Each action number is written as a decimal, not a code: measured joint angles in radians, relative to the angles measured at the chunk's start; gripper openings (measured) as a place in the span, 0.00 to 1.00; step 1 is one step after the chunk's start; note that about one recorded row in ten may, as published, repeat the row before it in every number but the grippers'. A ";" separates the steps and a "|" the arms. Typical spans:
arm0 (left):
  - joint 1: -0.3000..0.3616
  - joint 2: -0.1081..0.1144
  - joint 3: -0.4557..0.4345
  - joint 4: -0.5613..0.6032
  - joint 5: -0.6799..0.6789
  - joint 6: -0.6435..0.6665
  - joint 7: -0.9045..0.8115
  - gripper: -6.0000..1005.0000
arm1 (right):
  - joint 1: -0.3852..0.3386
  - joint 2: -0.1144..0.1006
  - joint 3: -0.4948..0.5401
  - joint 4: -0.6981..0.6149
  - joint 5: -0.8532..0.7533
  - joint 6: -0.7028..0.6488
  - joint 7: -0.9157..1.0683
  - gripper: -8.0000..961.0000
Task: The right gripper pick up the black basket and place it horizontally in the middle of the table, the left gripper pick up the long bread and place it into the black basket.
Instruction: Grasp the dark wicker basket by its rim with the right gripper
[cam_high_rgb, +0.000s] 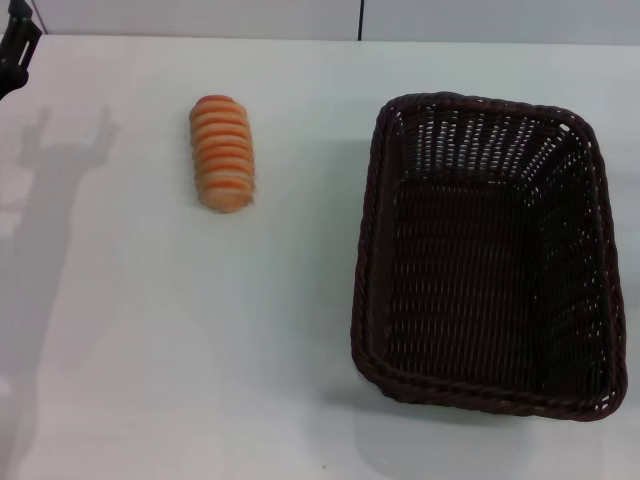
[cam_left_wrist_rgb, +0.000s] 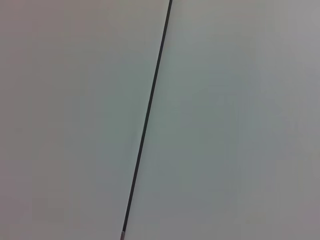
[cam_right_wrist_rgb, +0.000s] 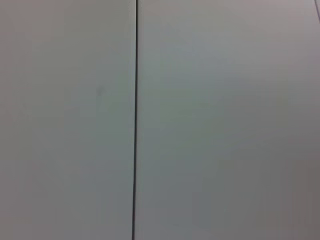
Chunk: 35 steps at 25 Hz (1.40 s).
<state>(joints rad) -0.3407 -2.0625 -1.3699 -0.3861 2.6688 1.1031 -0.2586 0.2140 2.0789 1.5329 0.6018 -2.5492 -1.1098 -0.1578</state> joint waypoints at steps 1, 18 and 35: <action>0.000 0.000 0.000 0.000 0.000 0.000 0.000 0.84 | -0.017 0.000 0.000 0.035 0.000 0.029 -0.015 0.68; 0.002 -0.004 -0.003 -0.002 -0.006 0.007 -0.001 0.84 | -0.170 0.000 0.082 0.650 -0.008 0.841 -0.157 0.68; -0.006 0.001 -0.006 -0.002 0.001 0.031 0.006 0.84 | -0.004 -0.003 0.224 1.108 -0.232 1.865 -0.029 0.68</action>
<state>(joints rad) -0.3467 -2.0615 -1.3756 -0.3882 2.6694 1.1343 -0.2524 0.2095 2.0758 1.7565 1.7094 -2.7811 0.7553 -0.1869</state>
